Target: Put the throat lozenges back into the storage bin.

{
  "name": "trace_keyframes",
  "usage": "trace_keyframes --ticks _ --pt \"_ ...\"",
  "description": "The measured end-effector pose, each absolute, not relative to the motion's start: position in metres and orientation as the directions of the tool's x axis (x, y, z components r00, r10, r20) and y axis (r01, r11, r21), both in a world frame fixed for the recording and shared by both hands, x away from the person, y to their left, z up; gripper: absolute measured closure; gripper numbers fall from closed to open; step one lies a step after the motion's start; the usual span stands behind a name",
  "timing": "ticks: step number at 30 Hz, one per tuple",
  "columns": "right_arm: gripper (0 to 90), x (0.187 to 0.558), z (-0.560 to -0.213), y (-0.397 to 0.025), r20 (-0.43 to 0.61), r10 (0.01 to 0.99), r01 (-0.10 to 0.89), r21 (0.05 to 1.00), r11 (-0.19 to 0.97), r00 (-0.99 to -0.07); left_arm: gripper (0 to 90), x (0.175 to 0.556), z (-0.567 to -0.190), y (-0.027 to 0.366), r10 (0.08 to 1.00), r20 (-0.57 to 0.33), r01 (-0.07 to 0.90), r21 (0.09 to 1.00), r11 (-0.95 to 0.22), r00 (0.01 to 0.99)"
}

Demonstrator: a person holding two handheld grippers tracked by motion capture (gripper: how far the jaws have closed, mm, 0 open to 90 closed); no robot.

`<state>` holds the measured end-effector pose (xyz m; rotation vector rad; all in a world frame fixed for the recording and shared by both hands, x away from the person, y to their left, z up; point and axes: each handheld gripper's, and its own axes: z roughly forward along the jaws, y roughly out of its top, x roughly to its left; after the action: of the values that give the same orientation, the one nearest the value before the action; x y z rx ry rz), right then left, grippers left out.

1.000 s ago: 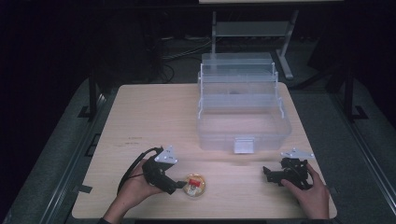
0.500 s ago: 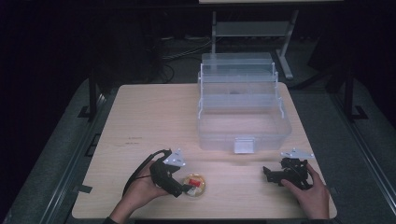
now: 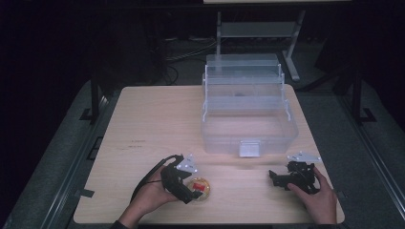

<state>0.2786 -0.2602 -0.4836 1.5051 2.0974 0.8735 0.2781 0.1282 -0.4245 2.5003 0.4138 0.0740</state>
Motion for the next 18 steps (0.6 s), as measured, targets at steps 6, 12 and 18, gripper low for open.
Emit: trace_keyframes --ticks 6,12,18 --pt "0.0 0.279 -0.484 -0.260 0.028 0.943 0.684 0.695 0.219 -0.331 13.9 0.278 -0.428 0.121 0.298 -0.043 0.270 0.554 -0.787 0.954" --pt "0.0 0.279 -0.484 -0.260 0.028 0.943 0.684 0.695 0.220 -0.331 13.9 0.279 -0.431 0.114 0.281 -0.040 0.256 0.546 -0.798 0.959" --pt "0.0 0.279 -0.484 -0.260 0.027 0.943 0.684 0.696 0.220 -0.331 13.8 0.279 -0.436 0.105 0.268 -0.035 0.245 0.528 -0.813 0.963"
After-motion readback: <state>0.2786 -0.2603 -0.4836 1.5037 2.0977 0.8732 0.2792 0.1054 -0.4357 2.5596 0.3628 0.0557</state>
